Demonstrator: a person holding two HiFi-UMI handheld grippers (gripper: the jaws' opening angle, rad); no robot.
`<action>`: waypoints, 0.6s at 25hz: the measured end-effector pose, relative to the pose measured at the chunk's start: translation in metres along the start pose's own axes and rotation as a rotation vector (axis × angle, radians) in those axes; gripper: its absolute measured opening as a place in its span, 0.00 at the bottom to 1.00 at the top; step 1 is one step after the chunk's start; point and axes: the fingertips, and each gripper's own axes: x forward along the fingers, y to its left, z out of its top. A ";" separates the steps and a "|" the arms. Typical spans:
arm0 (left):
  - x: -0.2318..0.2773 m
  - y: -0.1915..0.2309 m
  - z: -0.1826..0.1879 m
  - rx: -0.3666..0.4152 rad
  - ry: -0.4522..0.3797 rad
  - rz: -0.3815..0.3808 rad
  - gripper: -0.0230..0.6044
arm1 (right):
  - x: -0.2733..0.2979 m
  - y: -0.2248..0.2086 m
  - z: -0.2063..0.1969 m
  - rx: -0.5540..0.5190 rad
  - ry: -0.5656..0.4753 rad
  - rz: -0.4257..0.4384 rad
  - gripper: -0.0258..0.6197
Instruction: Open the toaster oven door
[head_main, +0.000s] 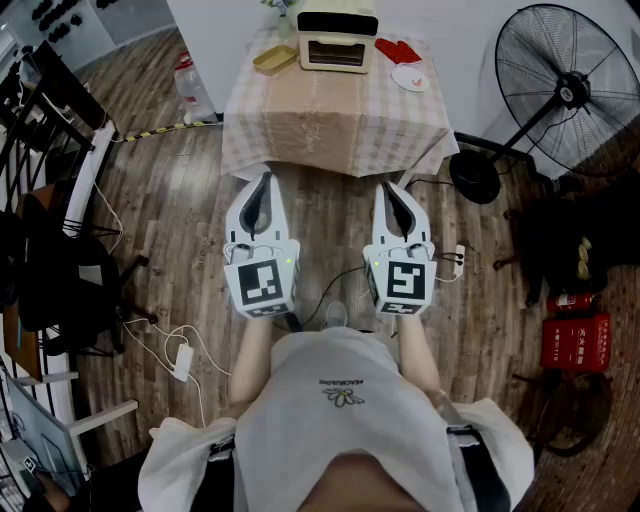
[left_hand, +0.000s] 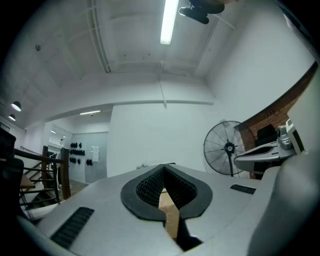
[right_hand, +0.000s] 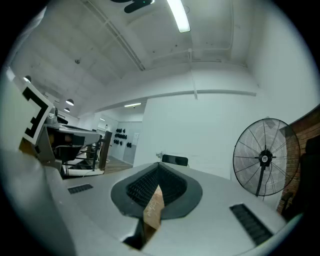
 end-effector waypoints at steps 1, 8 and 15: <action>0.002 0.001 0.001 -0.001 -0.001 -0.001 0.06 | 0.002 -0.001 0.001 0.000 -0.001 -0.002 0.05; 0.018 0.003 -0.003 -0.020 -0.004 -0.002 0.06 | 0.017 -0.011 -0.005 0.012 0.006 -0.009 0.05; 0.037 0.000 -0.016 -0.027 0.029 -0.009 0.06 | 0.029 -0.022 -0.014 0.071 0.002 0.004 0.05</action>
